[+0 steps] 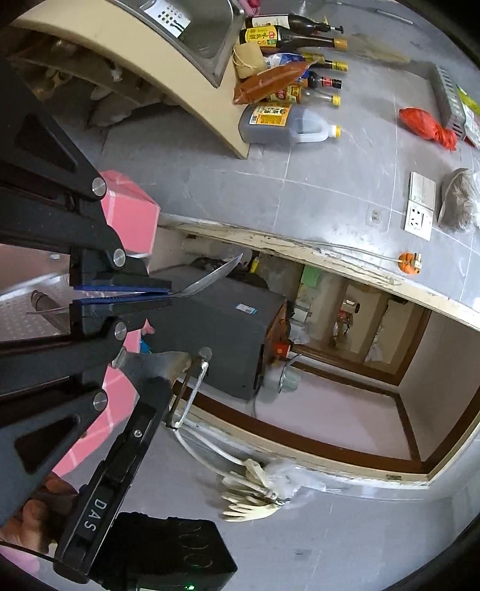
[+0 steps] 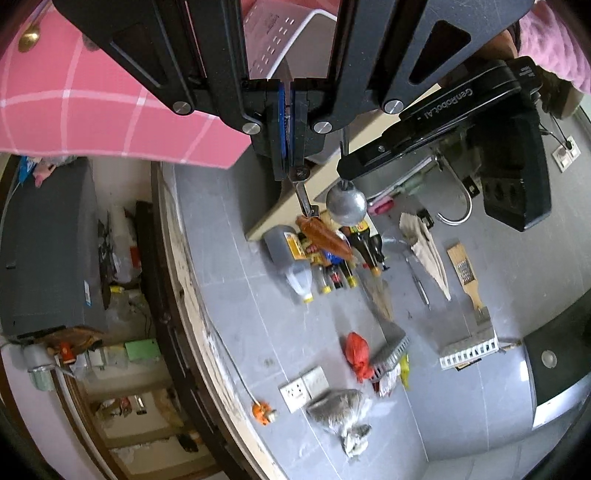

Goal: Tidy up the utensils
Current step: 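Lift both held utensils up and carry them over the white holder, then open both tools above the white holder to drop the utensils inside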

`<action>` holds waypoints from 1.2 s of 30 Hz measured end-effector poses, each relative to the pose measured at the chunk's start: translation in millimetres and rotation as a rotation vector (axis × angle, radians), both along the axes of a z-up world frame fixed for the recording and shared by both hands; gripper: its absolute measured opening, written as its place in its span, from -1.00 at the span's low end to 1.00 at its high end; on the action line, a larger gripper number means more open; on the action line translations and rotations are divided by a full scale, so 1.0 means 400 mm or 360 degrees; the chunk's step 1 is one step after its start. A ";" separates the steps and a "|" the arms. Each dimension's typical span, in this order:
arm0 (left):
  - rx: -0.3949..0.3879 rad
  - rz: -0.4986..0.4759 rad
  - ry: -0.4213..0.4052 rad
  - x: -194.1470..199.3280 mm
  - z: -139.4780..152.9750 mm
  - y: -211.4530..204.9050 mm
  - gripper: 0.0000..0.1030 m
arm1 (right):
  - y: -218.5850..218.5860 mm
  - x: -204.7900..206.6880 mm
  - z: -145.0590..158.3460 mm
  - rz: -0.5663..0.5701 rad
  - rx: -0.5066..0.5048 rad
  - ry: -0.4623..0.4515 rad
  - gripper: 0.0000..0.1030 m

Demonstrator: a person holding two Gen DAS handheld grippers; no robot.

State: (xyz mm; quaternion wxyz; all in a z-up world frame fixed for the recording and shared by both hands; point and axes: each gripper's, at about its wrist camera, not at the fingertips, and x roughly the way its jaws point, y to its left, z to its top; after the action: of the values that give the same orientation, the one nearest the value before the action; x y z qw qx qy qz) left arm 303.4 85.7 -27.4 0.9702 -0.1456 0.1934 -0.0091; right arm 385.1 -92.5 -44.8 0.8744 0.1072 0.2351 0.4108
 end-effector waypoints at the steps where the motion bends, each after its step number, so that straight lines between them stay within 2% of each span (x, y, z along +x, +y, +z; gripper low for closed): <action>1: 0.0002 -0.0002 0.0008 0.000 -0.002 0.001 -0.95 | 0.000 -0.001 -0.006 -0.0002 -0.0004 0.0008 -0.96; 6: 0.0004 -0.0027 0.0061 -0.003 -0.016 0.007 -0.94 | 0.006 0.000 -0.023 0.0002 -0.0023 0.0042 -0.93; 10: -0.0046 -0.0040 0.0109 -0.013 -0.026 0.017 -0.94 | 0.007 -0.003 -0.034 0.0004 -0.0035 0.0067 -0.93; 17: -0.0070 -0.0078 0.0134 -0.035 -0.033 0.019 -0.94 | 0.015 -0.012 -0.051 0.0013 -0.0056 0.0111 -0.90; 19: -0.0077 -0.0079 0.0139 -0.041 -0.033 0.019 -0.93 | 0.012 -0.016 -0.051 0.0011 -0.0050 0.0119 -0.79; 21: -0.0087 -0.0081 0.0131 -0.049 -0.031 0.018 -0.91 | 0.004 -0.021 -0.048 0.0001 -0.0028 0.0117 -0.43; 23: -0.0087 -0.0074 0.0122 -0.057 -0.025 0.015 -0.82 | -0.005 -0.029 -0.038 -0.0010 -0.0001 0.0106 -0.34; 26: -0.0092 -0.0050 0.0103 -0.070 -0.019 0.011 -0.70 | -0.025 -0.046 -0.021 -0.0062 0.0012 0.0066 -0.34; 28: -0.0087 -0.0025 0.0088 -0.080 -0.014 0.010 -0.58 | -0.046 -0.063 -0.006 -0.0124 0.0031 0.0021 -0.28; 30: -0.0065 0.0007 0.0055 -0.093 -0.003 0.003 -0.44 | -0.069 -0.086 0.011 -0.0204 0.0041 -0.0040 0.01; 32: -0.0042 0.0031 0.0011 -0.108 0.012 -0.007 -0.14 | -0.097 -0.111 0.029 -0.0300 0.0039 -0.0113 0.26; 34: -0.0031 0.0061 -0.0051 -0.127 0.025 -0.022 0.31 | -0.127 -0.137 0.044 -0.0398 0.0027 -0.0179 0.45; 35: -0.0019 0.0076 -0.0072 -0.135 0.032 -0.032 0.39 | -0.138 -0.143 0.051 -0.0427 0.0024 -0.0194 0.58; 36: -0.0006 0.0089 -0.0086 -0.141 0.036 -0.040 0.56 | -0.153 -0.156 0.057 -0.0470 0.0019 -0.0216 0.74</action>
State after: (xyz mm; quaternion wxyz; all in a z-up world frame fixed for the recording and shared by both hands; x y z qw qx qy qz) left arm 246.8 69.5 -13.1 0.9747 -0.1525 0.1629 0.0138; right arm 322.9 -153.5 -21.8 0.9385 0.1178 0.1547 0.2854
